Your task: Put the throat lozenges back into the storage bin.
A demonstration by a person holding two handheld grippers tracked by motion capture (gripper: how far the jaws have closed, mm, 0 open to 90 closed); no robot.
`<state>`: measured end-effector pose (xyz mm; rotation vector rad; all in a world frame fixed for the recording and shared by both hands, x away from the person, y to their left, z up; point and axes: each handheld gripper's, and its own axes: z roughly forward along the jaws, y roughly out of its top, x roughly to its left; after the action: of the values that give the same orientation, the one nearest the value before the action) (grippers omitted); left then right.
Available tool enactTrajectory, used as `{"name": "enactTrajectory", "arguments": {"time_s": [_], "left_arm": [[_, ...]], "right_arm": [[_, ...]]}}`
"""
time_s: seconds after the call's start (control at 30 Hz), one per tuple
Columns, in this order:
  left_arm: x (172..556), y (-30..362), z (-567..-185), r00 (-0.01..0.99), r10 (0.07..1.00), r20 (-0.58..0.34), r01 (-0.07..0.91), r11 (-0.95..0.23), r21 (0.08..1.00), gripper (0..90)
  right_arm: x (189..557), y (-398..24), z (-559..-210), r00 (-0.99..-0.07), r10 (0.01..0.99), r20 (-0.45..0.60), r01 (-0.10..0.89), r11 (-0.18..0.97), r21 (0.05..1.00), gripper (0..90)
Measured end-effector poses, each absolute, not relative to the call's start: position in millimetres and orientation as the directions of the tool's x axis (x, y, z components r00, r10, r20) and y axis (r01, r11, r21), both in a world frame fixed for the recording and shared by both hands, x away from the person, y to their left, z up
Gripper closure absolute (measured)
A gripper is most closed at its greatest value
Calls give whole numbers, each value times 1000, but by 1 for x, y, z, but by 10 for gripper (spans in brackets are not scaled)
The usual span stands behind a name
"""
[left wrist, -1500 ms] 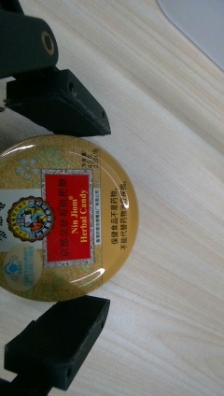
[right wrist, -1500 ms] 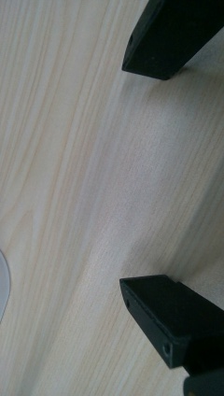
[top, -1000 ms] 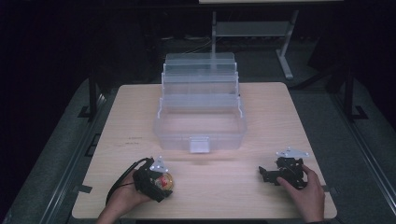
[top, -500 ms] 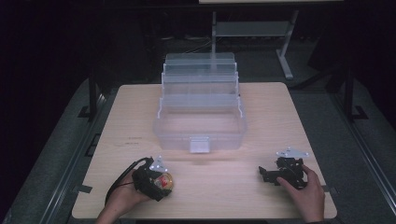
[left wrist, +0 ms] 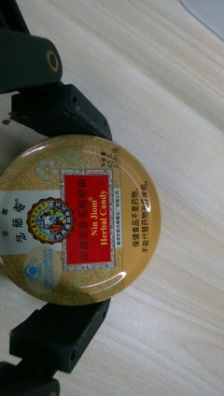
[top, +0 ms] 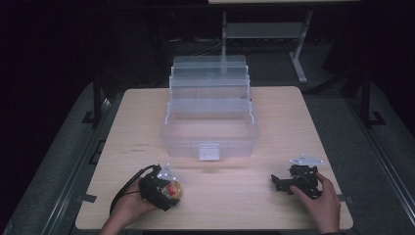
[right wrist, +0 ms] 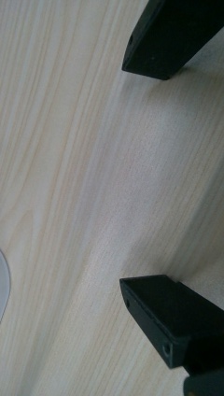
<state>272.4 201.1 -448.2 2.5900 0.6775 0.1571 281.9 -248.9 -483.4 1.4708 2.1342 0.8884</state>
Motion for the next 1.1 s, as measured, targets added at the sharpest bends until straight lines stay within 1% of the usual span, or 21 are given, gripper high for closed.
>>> {"name": "enactTrajectory", "arguments": {"time_s": [0.77, 1.1], "left_arm": [[278, 202, -432, 861, 508, -16, 452, -750, 483, 196], [282, 200, -425, 865, 502, -22, 446, -747, 492, 197]], "right_arm": [[282, -249, -483, -367, 930, 29, 676, 245, 695, 0], [282, -249, -483, -367, 930, 29, 676, 245, 695, 0]]}}
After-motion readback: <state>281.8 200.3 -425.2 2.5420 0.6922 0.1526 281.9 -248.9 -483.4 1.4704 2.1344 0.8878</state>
